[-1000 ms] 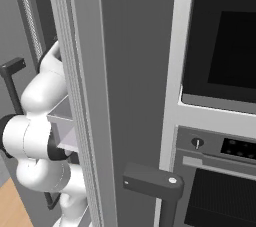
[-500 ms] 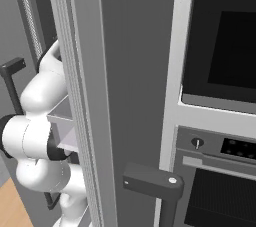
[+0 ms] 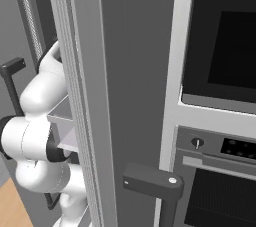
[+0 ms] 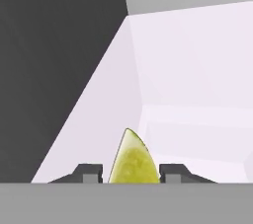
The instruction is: Place one lemon wedge and one steak in each tupperware on the nearby counter, to pack two identical lunches.
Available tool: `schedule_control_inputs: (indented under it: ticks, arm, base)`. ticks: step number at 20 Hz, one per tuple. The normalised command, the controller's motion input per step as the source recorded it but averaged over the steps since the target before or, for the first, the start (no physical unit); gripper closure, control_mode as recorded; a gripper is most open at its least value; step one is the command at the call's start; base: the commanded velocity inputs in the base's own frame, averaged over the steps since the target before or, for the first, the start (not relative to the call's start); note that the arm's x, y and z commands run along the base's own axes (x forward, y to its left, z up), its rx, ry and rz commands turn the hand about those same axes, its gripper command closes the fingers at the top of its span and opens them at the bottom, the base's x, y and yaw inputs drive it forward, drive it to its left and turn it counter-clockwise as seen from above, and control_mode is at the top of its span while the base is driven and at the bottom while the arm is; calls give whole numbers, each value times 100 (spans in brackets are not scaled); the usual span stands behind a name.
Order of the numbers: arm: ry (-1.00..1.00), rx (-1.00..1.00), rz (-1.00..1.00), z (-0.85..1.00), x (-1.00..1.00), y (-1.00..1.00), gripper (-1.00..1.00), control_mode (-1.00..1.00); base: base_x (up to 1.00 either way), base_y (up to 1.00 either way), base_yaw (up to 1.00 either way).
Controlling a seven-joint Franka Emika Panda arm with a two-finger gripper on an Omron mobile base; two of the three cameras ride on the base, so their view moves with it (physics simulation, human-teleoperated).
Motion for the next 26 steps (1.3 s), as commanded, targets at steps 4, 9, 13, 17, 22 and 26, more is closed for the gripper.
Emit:
schedule_control_inputs:
  ticks: [4,9,13,17,22,26]
  arm:
    - [0,0,0,-15,-7,-1,100,-100]
    - [0,0,0,7,-3,-9,100,-100]
    - [-2,0,0,8,-46,0,100,-100]
    - [-8,0,0,0,-75,0,100,-100]
    - [-7,0,-2,3,-64,0,100,-100]
    - [2,0,-7,37,-77,0,100,-100]
  base:
    - [0,0,0]
    - [0,0,0]
    - [0,0,0]
    - [0,0,0]
    - [0,0,0]
    - [0,0,0]
